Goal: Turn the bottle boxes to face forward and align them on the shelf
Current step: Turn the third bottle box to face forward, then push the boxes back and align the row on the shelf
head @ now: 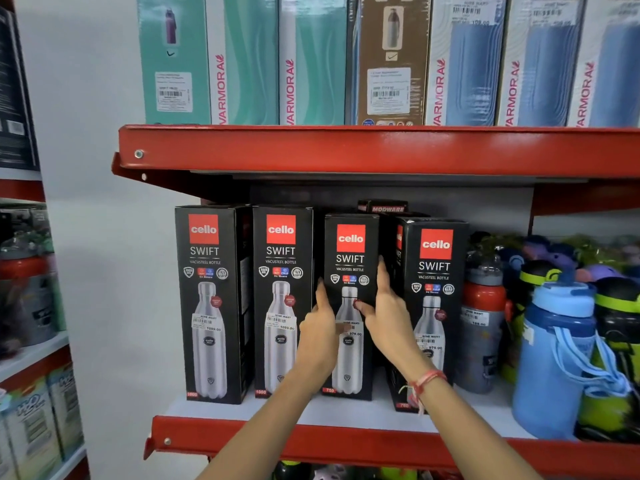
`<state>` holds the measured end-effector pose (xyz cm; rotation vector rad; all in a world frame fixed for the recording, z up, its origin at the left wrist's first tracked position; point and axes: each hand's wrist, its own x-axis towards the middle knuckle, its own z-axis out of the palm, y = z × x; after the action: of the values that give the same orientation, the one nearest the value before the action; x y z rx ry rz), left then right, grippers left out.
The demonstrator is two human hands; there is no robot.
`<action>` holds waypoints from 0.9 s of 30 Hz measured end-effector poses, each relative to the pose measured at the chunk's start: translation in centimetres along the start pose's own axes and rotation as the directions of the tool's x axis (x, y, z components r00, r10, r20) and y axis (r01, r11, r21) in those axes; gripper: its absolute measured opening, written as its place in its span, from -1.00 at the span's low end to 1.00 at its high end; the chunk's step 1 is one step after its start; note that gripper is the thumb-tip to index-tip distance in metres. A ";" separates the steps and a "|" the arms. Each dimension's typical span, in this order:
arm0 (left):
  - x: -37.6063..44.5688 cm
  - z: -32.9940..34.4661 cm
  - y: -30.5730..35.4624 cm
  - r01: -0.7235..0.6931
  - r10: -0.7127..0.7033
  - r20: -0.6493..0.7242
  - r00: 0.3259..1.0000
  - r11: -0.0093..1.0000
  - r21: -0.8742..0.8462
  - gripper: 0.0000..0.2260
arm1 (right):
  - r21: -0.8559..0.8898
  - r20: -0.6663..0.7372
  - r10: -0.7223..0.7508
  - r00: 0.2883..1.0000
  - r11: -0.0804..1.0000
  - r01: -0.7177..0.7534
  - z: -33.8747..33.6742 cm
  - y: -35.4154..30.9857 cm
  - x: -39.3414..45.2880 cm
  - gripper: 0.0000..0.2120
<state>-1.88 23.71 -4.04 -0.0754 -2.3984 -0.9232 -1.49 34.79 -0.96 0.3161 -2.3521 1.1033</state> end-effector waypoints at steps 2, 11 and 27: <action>-0.2 0.1 0.2 0.012 -0.012 -0.017 1.000 1.000 -0.002 -0.26 | -0.049 -0.028 -0.018 0.999 0.999 0.017 0.1 0.1 0.1 -0.20; -2.1 -1.4 -1.6 -0.203 0.213 -0.106 0.971 0.974 0.105 -0.44 | -0.162 -0.269 -0.148 0.952 0.981 0.107 1.5 -0.9 -1.7 -0.37; -6.1 -13.2 -17.9 0.073 -0.072 0.022 0.997 0.863 -0.500 -0.41 | 0.345 0.331 0.033 0.943 0.926 -0.154 17.9 -9.5 -10.3 -0.37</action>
<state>5.30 2.66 -10.05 -0.1822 -2.1128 -1.5644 4.71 14.87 -10.05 0.5572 -2.4439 1.6547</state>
